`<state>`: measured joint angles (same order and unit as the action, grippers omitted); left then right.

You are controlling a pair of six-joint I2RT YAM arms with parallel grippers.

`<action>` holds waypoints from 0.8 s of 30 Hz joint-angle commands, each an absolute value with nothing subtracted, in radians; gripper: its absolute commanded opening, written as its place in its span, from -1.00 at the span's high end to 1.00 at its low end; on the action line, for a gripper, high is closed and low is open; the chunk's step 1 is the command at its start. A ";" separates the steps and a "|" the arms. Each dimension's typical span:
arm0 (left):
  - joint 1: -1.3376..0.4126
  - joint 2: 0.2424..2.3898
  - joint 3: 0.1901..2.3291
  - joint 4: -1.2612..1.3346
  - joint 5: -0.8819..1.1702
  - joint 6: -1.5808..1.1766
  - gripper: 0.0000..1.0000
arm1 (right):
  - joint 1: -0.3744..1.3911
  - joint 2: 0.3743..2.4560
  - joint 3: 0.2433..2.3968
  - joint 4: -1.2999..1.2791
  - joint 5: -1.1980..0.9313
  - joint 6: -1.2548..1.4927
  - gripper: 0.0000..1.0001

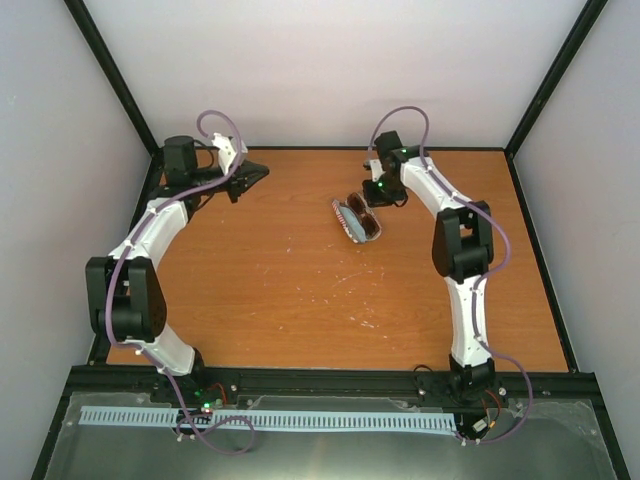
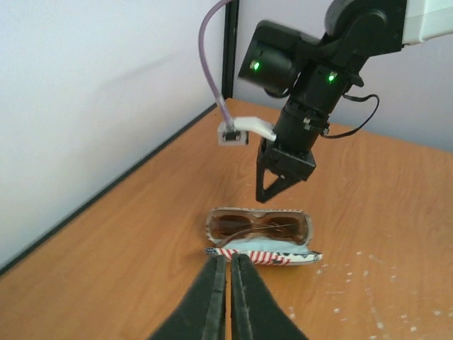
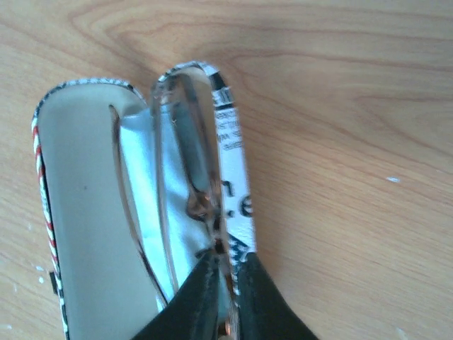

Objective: Organize the sunglasses
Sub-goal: Place the sunglasses in the sunglasses case, then close the sunglasses case at the center of the board.

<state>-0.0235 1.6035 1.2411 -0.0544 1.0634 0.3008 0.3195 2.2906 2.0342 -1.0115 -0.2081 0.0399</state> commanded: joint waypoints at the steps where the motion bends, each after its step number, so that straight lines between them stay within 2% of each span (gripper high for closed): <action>1: -0.075 1.658 1.266 -0.145 1.069 0.439 0.97 | 0.250 2.168 1.944 -0.896 -0.176 0.123 0.94; 8: -0.214 1.750 1.256 -0.283 0.982 0.544 0.99 | 0.185 2.105 1.799 -0.792 -0.197 0.153 0.94; 17: -0.380 2.015 1.456 -0.470 0.689 0.534 0.98 | 0.184 2.185 1.809 -0.765 -0.250 0.101 0.95; 24: -0.448 2.163 1.589 -0.544 0.619 0.494 0.99 | 0.186 2.220 1.755 -0.742 -0.249 0.078 0.94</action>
<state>-0.4187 2.1174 1.5005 -0.4706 0.6842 0.5095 0.1822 2.1883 1.7786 -0.7654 -0.2352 0.0959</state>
